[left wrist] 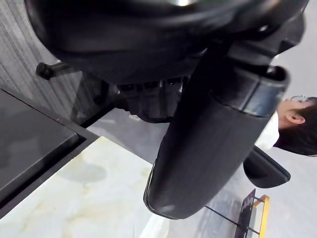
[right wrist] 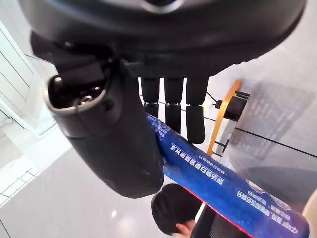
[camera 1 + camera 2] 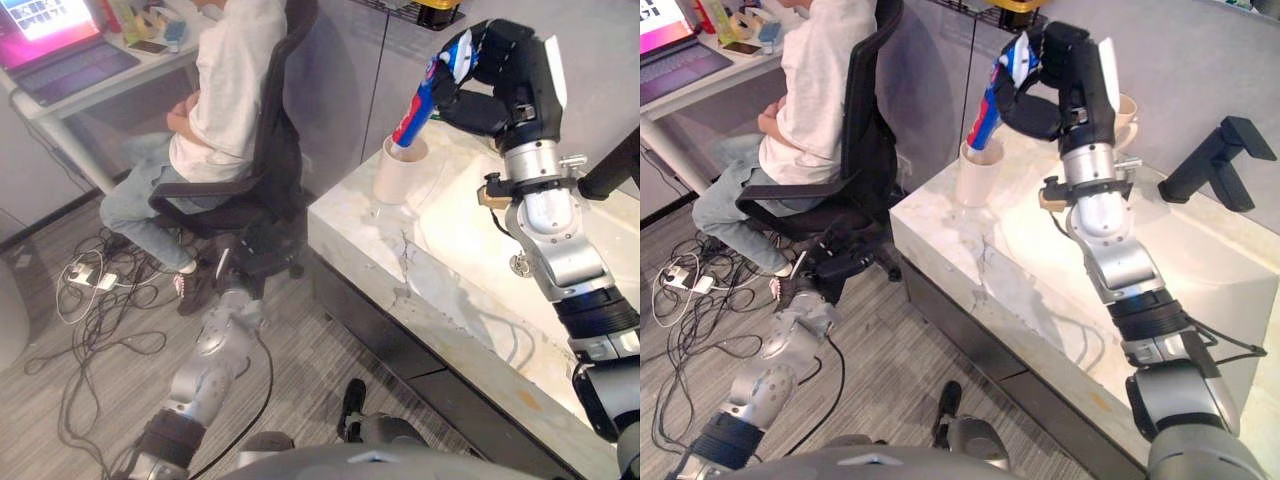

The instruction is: Organize the bathroom.

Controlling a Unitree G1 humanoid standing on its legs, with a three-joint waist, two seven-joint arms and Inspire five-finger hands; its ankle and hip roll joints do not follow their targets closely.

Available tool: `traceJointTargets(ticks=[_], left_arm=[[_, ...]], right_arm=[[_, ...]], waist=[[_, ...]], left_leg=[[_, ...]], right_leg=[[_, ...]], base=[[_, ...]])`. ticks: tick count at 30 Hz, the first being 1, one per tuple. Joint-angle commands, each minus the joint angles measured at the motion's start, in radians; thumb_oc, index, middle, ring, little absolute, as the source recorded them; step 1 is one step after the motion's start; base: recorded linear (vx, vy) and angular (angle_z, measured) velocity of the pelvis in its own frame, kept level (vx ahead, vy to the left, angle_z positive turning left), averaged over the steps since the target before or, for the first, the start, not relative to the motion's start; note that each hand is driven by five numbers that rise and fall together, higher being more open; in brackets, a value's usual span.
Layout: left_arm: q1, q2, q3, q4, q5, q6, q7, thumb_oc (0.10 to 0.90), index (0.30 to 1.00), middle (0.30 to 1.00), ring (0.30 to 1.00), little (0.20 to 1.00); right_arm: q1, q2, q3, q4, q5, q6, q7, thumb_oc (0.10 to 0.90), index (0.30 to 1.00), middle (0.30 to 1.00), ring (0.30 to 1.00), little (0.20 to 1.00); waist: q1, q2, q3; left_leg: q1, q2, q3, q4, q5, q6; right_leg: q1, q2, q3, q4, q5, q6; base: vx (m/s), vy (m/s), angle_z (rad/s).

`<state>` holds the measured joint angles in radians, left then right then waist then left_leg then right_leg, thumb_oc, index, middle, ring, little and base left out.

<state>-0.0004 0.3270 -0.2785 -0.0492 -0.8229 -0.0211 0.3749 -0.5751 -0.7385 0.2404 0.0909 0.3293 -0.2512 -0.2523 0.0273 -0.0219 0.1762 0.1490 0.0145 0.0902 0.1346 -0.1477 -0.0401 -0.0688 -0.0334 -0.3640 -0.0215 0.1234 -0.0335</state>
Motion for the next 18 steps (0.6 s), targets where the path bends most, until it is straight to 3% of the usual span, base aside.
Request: traceJointTargets(ticks=[1,6,7,8,9,10,12,17,18], left_arm=[[-0.039,0.027,0.012,-0.078,0.024,-0.098,-0.015,0.800,0.900,0.900,0.900,0.900],[-0.035,0.029,0.019,-0.077,0.023,-0.093,-0.018,0.800,0.900,0.900,0.900,0.900],[-0.034,0.029,0.018,-0.078,0.024,-0.094,-0.018,0.800,0.900,0.900,0.900,0.900],[-0.032,0.029,0.019,-0.079,0.024,-0.093,-0.021,0.800,0.900,0.900,0.900,0.900],[-0.030,0.030,0.021,-0.080,0.026,-0.091,-0.022,0.800,0.900,0.900,0.900,0.900],[-0.031,0.031,0.018,-0.080,0.023,-0.091,-0.017,0.800,0.900,0.900,0.900,0.900],[-0.029,0.031,0.018,-0.077,0.023,-0.090,-0.021,0.800,0.900,0.900,0.900,0.900],[-0.023,0.031,0.018,-0.077,0.020,-0.092,-0.025,0.800,0.900,0.900,0.900,0.900],[-0.023,0.033,0.018,-0.077,0.019,-0.092,-0.026,0.800,0.900,0.900,0.900,0.900]], right_arm=[[-0.078,0.008,-0.050,-0.041,0.022,-0.074,-0.033,0.400,0.300,0.300,0.300,0.300],[-0.061,0.012,-0.050,-0.014,0.024,-0.070,-0.026,0.400,0.300,0.300,0.300,0.300],[-0.058,0.012,-0.051,-0.014,0.025,-0.071,-0.029,0.554,0.531,0.531,0.531,0.531],[-0.051,0.012,-0.055,-0.014,0.025,-0.071,-0.028,0.742,0.813,0.813,0.813,0.813],[-0.049,0.013,-0.058,-0.015,0.014,-0.073,-0.029,0.715,0.773,0.773,0.773,0.773],[-0.048,0.015,-0.058,-0.021,0.004,-0.074,-0.037,0.654,0.681,0.681,0.681,0.681],[-0.049,0.015,-0.058,-0.025,0.003,-0.074,-0.048,0.800,0.900,0.900,0.900,0.900],[-0.042,0.009,-0.065,-0.035,0.018,-0.053,-0.021,0.800,0.900,0.900,0.900,0.900],[-0.039,0.003,-0.067,-0.032,0.032,-0.025,-0.017,0.800,0.900,0.900,0.900,0.900]], waist=[[0.021,-0.050,-0.075],[0.021,-0.049,-0.073],[0.020,-0.048,-0.072],[0.020,-0.048,-0.072],[0.020,-0.048,-0.071],[0.018,-0.048,-0.071],[0.016,-0.047,-0.070],[0.012,-0.045,-0.071],[0.011,-0.044,-0.072]], left_leg=[[-0.077,-0.034,0.058,0.093,0.131,-0.025],[-0.076,-0.035,0.056,0.090,0.130,-0.024],[-0.076,-0.035,0.056,0.089,0.130,-0.024],[-0.075,-0.034,0.055,0.089,0.130,-0.024],[-0.075,-0.034,0.055,0.089,0.130,-0.024],[-0.074,-0.034,0.055,0.089,0.131,-0.023],[-0.072,-0.033,0.054,0.088,0.132,-0.024],[-0.070,-0.032,0.057,0.087,0.131,-0.024],[-0.068,-0.031,0.059,0.086,0.130,-0.024]], right_leg=[[0.099,-0.030,-0.018,-0.023,-0.071,0.091],[0.099,-0.030,-0.021,-0.025,-0.069,0.092],[0.098,-0.030,-0.019,-0.024,-0.069,0.092],[0.098,-0.029,-0.019,-0.024,-0.069,0.092],[0.098,-0.029,-0.019,-0.024,-0.069,0.091],[0.098,-0.028,-0.019,-0.024,-0.069,0.091],[0.097,-0.026,-0.017,-0.022,-0.070,0.090],[0.097,-0.027,-0.018,-0.021,-0.070,0.091],[0.098,-0.028,-0.018,-0.021,-0.071,0.091]], base=[[0.00,-0.022,0.06],[0.00,-0.007,0.02],[0.00,0.000,0.00],[0.00,0.000,0.00],[0.00,0.000,0.00],[0.00,0.000,0.00],[0.00,0.000,0.00],[0.00,0.000,0.00],[0.00,0.000,0.00]])
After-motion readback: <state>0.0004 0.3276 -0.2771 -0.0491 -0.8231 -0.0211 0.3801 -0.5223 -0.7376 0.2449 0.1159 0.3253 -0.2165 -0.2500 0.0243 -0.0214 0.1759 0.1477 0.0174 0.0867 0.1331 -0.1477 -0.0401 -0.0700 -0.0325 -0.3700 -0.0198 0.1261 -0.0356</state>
